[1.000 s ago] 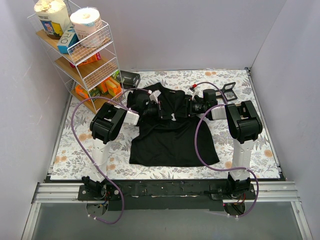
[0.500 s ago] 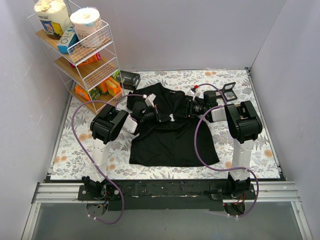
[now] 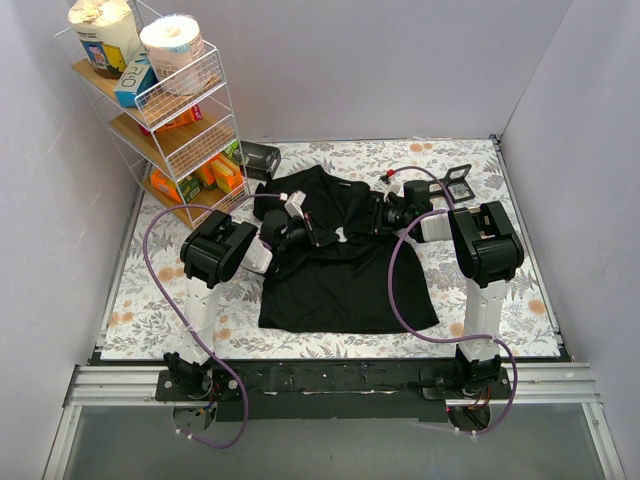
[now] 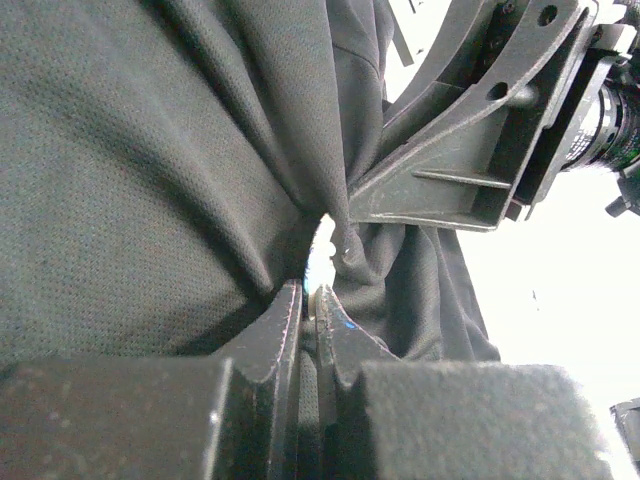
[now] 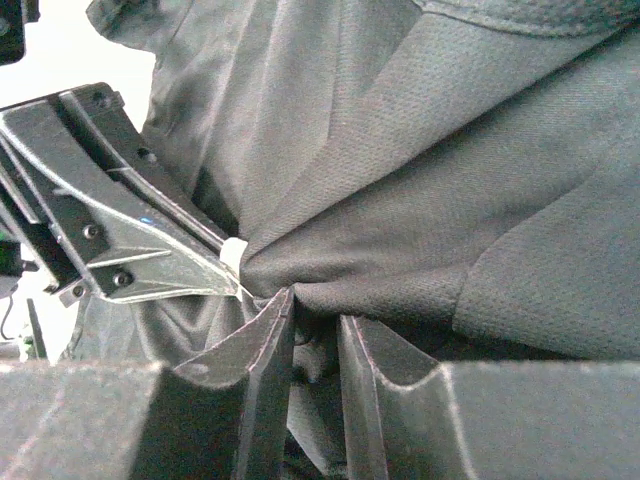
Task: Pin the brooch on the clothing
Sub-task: Pin the brooch to the clothes.
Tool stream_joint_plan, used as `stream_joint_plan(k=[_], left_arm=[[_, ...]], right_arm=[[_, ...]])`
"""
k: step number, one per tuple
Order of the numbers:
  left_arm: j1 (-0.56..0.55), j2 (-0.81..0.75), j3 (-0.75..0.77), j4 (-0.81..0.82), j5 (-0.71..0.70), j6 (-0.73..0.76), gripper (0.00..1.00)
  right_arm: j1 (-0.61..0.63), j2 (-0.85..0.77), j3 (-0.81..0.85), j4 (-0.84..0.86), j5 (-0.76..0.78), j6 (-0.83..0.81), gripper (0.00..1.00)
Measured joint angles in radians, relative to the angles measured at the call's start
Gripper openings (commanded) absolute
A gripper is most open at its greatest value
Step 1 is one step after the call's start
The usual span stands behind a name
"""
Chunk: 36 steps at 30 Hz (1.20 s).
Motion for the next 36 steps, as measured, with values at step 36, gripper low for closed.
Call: stream_joint_plan(k=[36], left_arm=[[-0.025, -0.002, -0.053, 0.114, -0.093, -0.064, 0.0]], right_arm=[[0.02, -0.06, -0.008, -0.055, 0.035, 0.058, 0.53]])
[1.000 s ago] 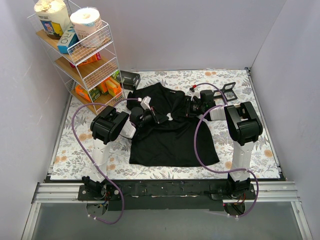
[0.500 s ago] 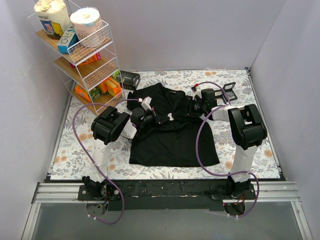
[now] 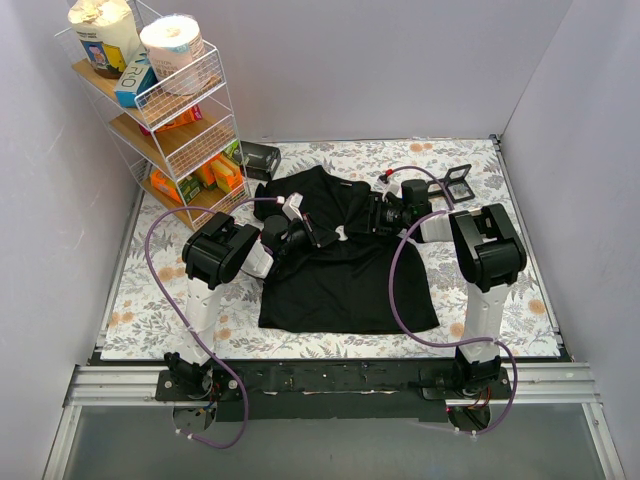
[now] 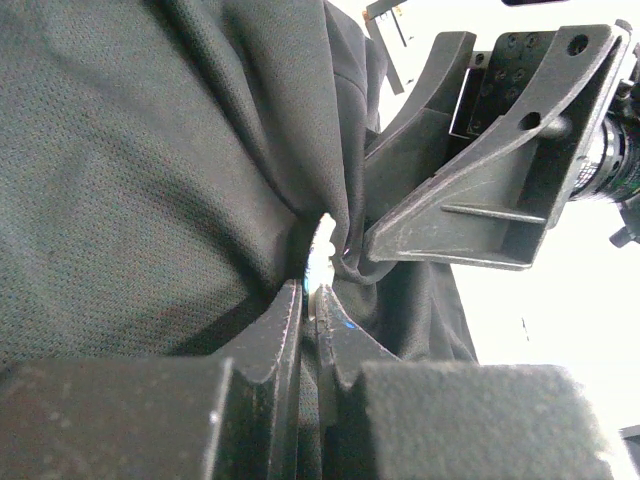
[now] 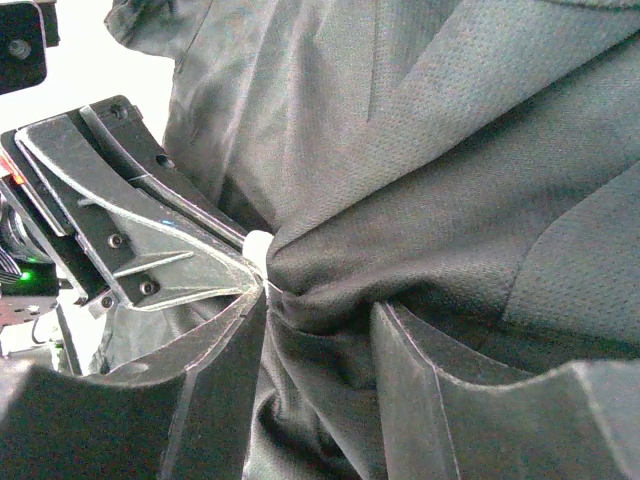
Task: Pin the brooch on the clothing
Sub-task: Pin the brooch to the clothes.
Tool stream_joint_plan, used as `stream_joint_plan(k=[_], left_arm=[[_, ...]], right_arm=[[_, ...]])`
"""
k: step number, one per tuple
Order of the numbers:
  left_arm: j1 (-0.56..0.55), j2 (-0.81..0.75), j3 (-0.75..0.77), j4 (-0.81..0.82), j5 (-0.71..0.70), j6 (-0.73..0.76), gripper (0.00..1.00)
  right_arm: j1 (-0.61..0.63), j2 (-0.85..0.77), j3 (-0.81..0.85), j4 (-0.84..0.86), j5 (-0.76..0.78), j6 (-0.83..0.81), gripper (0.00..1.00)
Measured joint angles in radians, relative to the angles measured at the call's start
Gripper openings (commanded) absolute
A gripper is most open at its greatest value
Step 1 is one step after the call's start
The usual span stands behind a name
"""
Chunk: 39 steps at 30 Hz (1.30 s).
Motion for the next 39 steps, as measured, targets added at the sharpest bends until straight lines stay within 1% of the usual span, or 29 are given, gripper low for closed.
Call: stream_joint_plan(k=[7, 16, 27, 39], left_arm=[[0.0, 0.0, 0.0, 0.0, 0.003, -0.004, 0.0], [0.0, 0.0, 0.0, 0.0, 0.005, -0.005, 0.0], [0.0, 0.0, 0.0, 0.0, 0.008, -0.006, 0.0], [-0.002, 0.0, 0.001, -0.001, 0.008, -0.006, 0.0]], right_arm=[[-0.002, 0.034, 0.0, 0.05, -0.033, 0.021, 0.51], [-0.002, 0.051, 0.0, 0.089, -0.051, 0.038, 0.52], [0.004, 0.055, 0.004, 0.094, -0.051, 0.035, 0.52], [0.019, 0.063, 0.026, 0.071, -0.023, 0.014, 0.47]])
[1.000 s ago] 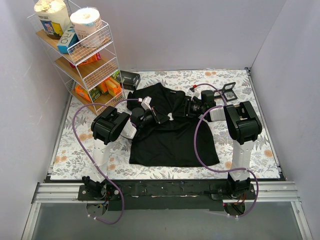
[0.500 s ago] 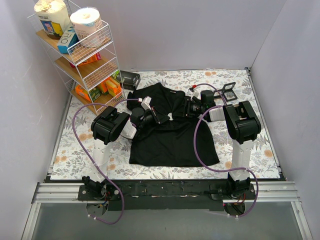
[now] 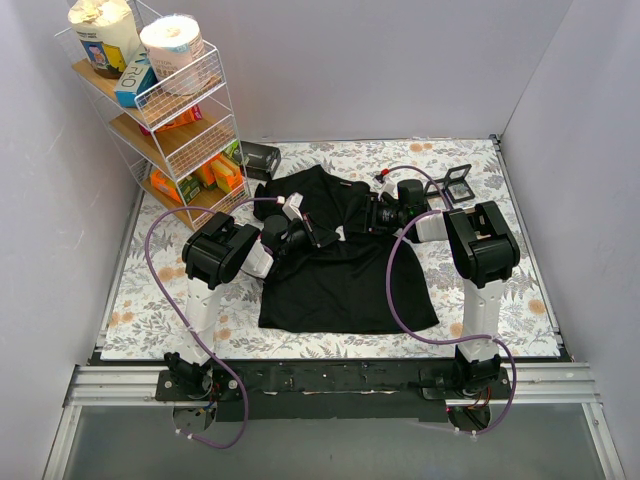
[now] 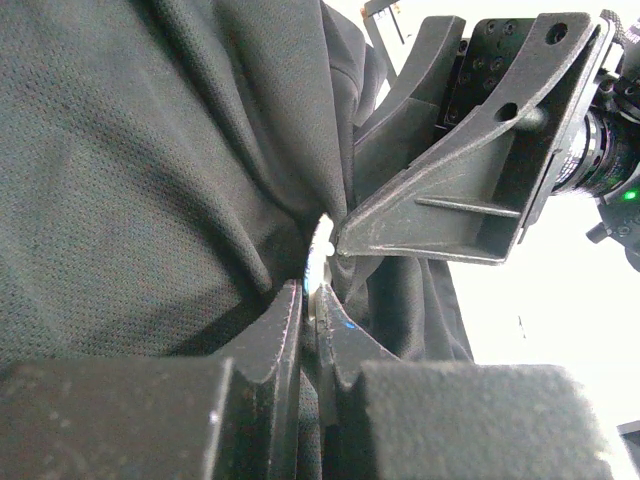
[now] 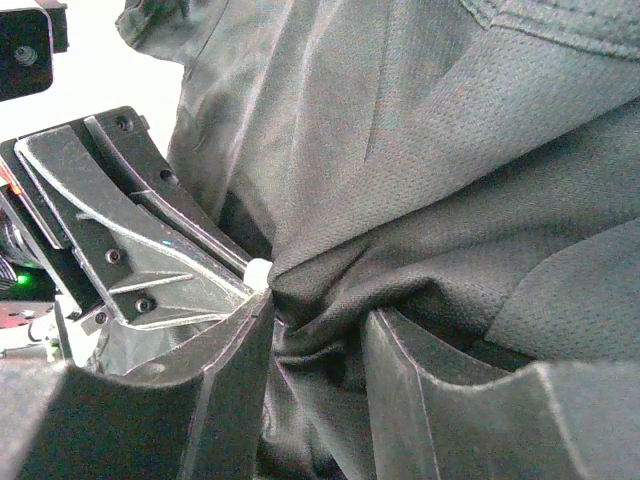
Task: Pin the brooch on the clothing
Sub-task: Pin the brooch to the clothes.
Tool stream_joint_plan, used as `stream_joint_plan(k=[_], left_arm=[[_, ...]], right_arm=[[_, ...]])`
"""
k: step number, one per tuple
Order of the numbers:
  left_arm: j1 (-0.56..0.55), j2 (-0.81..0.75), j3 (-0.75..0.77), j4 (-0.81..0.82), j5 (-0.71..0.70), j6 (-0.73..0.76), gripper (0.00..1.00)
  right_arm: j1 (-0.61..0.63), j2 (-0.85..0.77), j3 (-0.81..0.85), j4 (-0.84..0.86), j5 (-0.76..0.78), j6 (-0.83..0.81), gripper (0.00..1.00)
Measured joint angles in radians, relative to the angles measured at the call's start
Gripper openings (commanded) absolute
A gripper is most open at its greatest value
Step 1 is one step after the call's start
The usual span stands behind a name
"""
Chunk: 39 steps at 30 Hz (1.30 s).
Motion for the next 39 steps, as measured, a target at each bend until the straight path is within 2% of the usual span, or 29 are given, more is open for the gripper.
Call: stream_joint_plan(k=[8, 16, 39], left_arm=[[0.0, 0.0, 0.001, -0.002, -0.001, 0.0, 0.0], [0.0, 0.0, 0.001, -0.002, 0.0, 0.0, 0.0], [0.007, 0.008, 0.002, -0.013, -0.016, -0.098, 0.0]], right_arm=[[0.002, 0.004, 0.006, -0.009, 0.008, -0.003, 0.45], [0.002, 0.004, 0.005, 0.0, 0.0, 0.003, 0.53], [-0.008, 0.003, -0.049, 0.112, -0.023, 0.062, 0.55]])
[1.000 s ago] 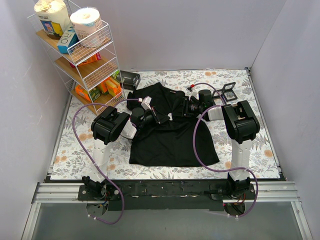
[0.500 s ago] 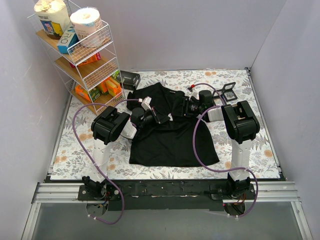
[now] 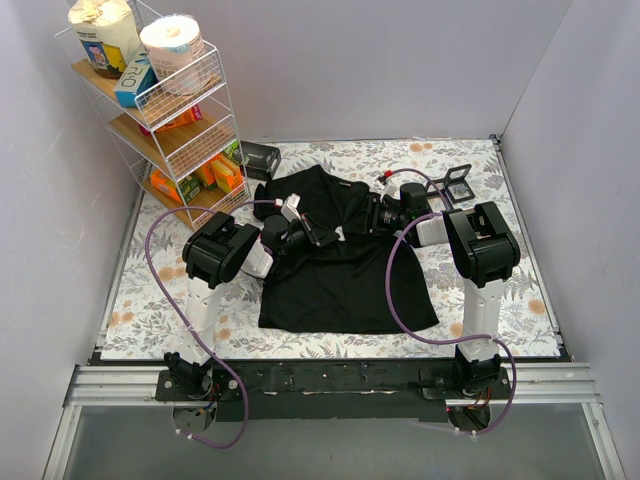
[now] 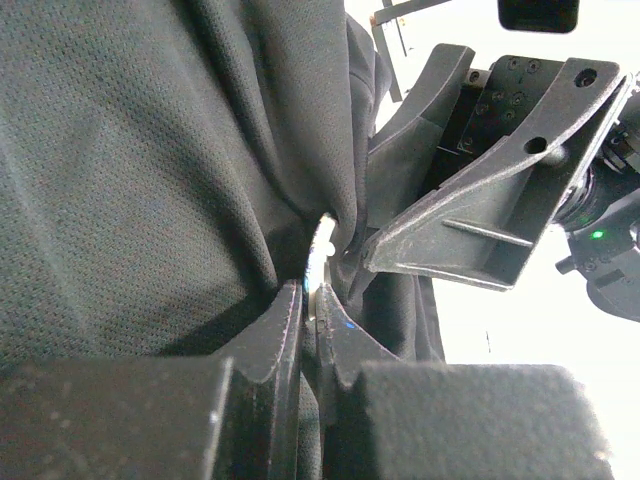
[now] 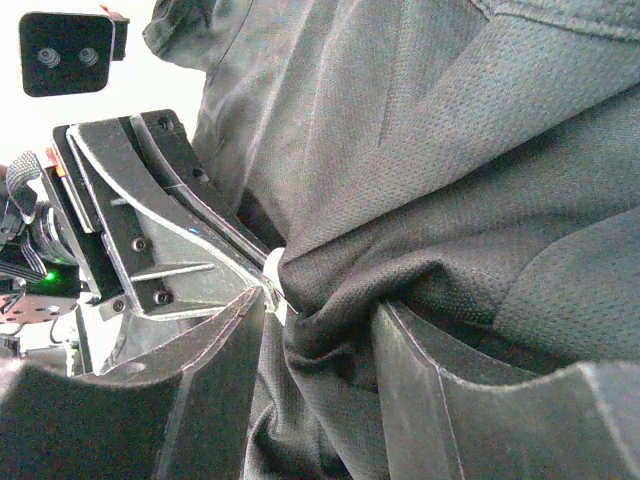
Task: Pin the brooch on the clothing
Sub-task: Pin the brooch to the clothes.
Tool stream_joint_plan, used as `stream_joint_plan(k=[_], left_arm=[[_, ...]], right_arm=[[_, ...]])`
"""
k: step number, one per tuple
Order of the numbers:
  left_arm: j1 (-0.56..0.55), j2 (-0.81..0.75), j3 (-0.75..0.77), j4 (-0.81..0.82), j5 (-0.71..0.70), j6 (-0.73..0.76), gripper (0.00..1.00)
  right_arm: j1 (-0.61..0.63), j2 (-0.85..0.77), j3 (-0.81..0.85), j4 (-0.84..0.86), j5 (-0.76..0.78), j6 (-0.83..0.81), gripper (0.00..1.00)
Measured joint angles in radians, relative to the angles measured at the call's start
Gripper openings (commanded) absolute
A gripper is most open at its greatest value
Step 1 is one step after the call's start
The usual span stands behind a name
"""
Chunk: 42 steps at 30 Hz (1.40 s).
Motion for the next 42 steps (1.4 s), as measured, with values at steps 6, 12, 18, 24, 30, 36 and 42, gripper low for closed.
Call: stream_joint_plan(k=[6, 12, 18, 24, 30, 36, 42], left_arm=[[0.001, 0.0, 0.0, 0.002, 0.0, -0.008, 0.0], [0.001, 0.001, 0.0, 0.002, 0.0, -0.008, 0.0], [0.001, 0.001, 0.0, 0.002, 0.0, -0.008, 0.0], [0.001, 0.001, 0.0, 0.001, 0.0, -0.008, 0.0], [0.001, 0.001, 0.005, -0.007, 0.0, -0.007, 0.0], [0.001, 0.001, 0.006, -0.013, 0.0, -0.007, 0.0], [0.001, 0.001, 0.007, -0.013, 0.0, -0.007, 0.0]], right_arm=[[-0.004, 0.0, -0.002, -0.001, 0.0, -0.004, 0.5], [-0.003, 0.0, -0.002, -0.014, 0.016, -0.011, 0.47], [0.001, 0.0, 0.001, -0.022, 0.022, -0.015, 0.46], [0.003, 0.0, 0.002, -0.026, 0.024, -0.024, 0.48], [0.009, -0.006, 0.003, -0.039, 0.033, -0.042, 0.49], [0.017, -0.012, 0.01, -0.06, 0.05, -0.059, 0.47], [0.021, -0.013, 0.016, -0.077, 0.063, -0.065, 0.45]])
